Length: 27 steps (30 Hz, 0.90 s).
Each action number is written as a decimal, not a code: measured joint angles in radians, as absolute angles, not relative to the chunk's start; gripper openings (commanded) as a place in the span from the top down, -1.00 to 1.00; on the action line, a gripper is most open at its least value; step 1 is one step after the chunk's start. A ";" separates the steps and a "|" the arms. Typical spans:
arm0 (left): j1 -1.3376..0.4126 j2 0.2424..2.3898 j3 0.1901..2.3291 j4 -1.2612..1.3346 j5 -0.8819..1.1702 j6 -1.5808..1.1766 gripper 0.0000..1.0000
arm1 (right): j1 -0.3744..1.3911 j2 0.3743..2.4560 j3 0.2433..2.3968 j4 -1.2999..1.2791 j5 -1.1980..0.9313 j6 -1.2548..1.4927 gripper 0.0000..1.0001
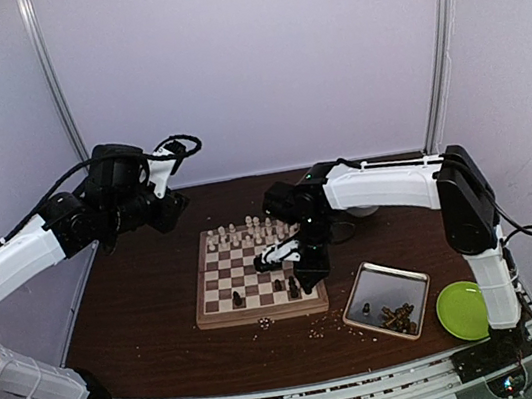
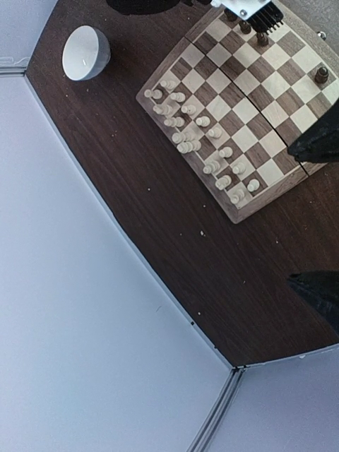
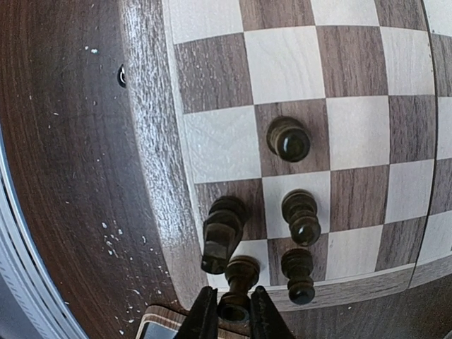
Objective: Set up the chess pieces on the board
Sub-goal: Place the rook at a8, then pick up the pawn from the storage box.
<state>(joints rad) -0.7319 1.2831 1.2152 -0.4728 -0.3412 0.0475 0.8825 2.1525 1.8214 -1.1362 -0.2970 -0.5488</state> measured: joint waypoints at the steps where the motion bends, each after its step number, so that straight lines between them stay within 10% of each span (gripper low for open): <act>1: -0.732 1.283 1.215 -0.472 -0.342 0.048 -0.08 | 0.883 2.152 1.821 -1.137 -0.297 -0.549 0.59; 27: -0.732 1.337 1.215 -0.472 -0.349 0.051 -0.07 | 0.736 1.699 1.114 -0.909 -0.279 -0.590 0.50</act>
